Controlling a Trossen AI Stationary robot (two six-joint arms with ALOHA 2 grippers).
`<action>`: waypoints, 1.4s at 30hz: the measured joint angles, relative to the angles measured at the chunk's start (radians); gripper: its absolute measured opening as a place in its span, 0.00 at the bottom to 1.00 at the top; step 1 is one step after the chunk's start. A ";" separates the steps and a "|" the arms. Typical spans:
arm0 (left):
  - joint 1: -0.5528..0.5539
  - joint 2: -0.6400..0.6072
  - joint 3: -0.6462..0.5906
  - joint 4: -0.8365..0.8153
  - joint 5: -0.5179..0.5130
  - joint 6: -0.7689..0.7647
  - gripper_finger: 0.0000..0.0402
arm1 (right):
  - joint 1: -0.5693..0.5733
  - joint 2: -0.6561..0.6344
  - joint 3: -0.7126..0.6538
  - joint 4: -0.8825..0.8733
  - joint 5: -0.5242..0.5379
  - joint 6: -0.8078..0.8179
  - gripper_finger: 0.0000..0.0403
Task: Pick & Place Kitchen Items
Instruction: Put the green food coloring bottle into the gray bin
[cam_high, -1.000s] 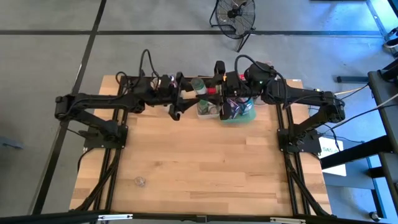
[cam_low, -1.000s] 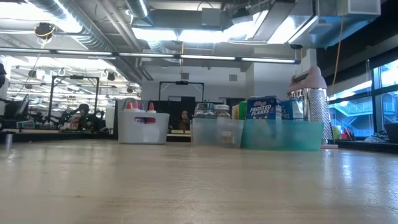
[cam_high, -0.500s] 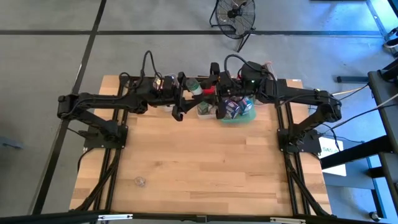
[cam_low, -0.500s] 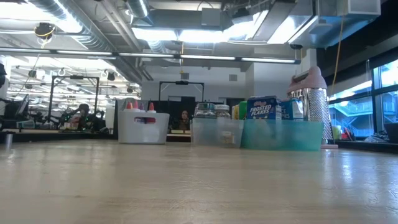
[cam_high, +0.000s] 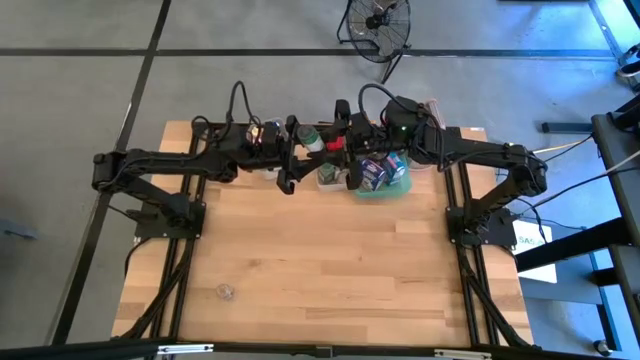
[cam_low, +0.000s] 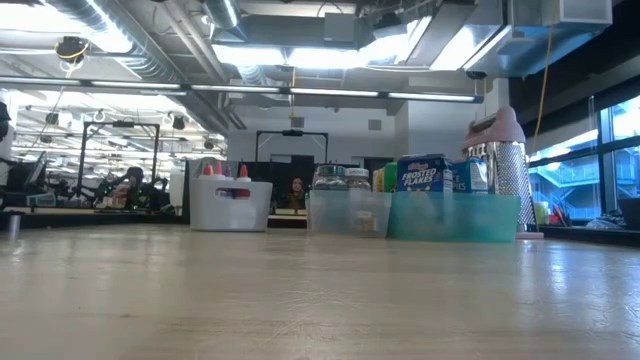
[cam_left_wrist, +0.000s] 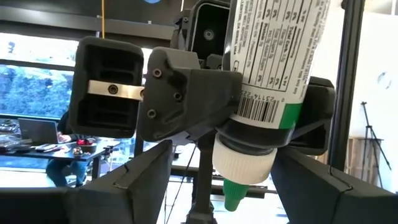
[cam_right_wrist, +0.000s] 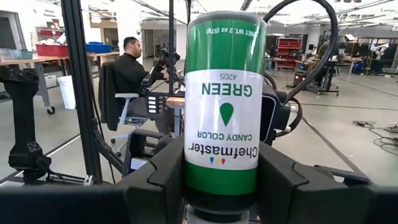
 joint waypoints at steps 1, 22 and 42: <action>0.000 0.000 0.006 -0.009 0.005 0.000 0.64 | 0.000 0.003 0.000 0.002 -0.004 0.000 0.36; -0.001 0.008 0.027 -0.039 0.012 0.050 0.28 | -0.001 0.011 0.001 -0.019 -0.016 0.029 0.36; 0.000 0.009 0.027 -0.046 0.022 0.085 0.28 | 0.001 0.013 -0.001 -0.041 -0.011 0.071 0.55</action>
